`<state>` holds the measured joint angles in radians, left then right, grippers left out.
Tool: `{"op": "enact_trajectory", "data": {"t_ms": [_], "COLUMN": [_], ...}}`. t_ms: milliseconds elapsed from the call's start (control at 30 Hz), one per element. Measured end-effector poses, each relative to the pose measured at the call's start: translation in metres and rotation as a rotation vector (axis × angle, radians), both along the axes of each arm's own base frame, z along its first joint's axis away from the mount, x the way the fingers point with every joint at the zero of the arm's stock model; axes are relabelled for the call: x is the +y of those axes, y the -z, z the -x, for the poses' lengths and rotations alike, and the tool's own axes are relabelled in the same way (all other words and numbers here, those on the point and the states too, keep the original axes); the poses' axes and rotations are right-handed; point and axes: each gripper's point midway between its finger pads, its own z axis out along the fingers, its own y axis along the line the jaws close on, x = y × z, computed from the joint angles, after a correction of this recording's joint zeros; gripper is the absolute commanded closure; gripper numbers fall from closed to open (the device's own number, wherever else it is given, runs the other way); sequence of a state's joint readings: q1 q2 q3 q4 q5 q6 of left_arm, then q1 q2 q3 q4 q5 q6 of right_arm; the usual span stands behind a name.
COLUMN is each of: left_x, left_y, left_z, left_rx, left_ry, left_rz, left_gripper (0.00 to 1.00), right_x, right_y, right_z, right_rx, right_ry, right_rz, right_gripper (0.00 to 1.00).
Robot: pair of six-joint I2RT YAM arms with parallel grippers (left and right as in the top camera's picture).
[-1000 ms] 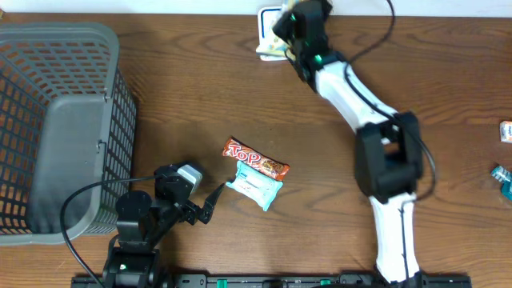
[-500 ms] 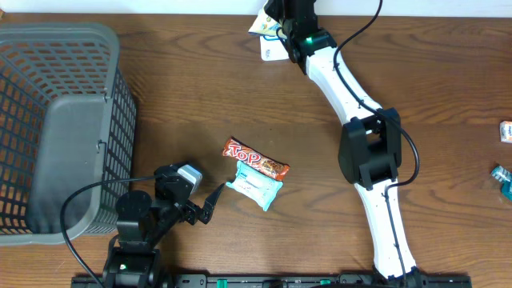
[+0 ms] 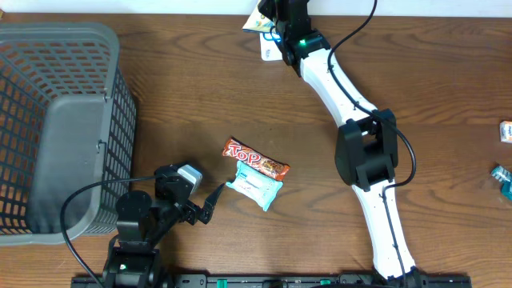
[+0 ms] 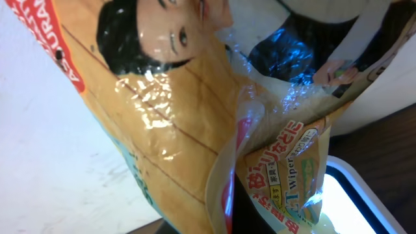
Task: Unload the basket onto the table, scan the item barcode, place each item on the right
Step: 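Carry the snack bag up to the scanner with the right gripper, then carry the snack bag to the far right and release it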
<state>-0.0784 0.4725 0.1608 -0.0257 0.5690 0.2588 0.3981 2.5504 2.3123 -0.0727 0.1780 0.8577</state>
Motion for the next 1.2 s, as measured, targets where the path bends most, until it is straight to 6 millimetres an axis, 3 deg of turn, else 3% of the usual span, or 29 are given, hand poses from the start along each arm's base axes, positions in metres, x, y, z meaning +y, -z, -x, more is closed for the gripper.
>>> {"op": "enact_trajectory", "data": {"t_ms": [433, 700, 833, 933, 1000, 1100, 1200], "left_x": [0.000, 0.000, 0.000, 0.000, 0.000, 0.000, 0.000], "left_y": [0.000, 0.000, 0.000, 0.000, 0.000, 0.000, 0.000], "left_z": [0.000, 0.000, 0.000, 0.000, 0.000, 0.000, 0.000], "left_rx": [0.000, 0.000, 0.000, 0.000, -0.001, 0.000, 0.000], "left_ry": [0.000, 0.001, 0.001, 0.000, 0.000, 0.000, 0.000], "left_rz": [0.000, 0.000, 0.000, 0.000, 0.000, 0.000, 0.000], "left_gripper": [0.02, 0.02, 0.02, 0.02, 0.02, 0.02, 0.02], "right_x": [0.022, 0.003, -0.037, -0.087, -0.131, -0.197, -0.266], "right_y": [0.020, 0.047, 0.038, 0.009, -0.013, -0.030, -0.026], "right_z": [0.010, 0.033, 0.056, 0.073, 0.089, 0.114, 0.132], "right_rx": [0.044, 0.224, 0.343, 0.399, 0.447, 0.547, 0.663], "right_ry": [-0.069, -0.101, -0.090, -0.019, 0.058, 0.191, 0.321], "right_rz": [0.048, 0.197, 0.333, 0.445, 0.527, 0.636, 0.715], "right_gripper": [0.99, 0.99, 0.99, 0.99, 0.99, 0.99, 0.99]}}
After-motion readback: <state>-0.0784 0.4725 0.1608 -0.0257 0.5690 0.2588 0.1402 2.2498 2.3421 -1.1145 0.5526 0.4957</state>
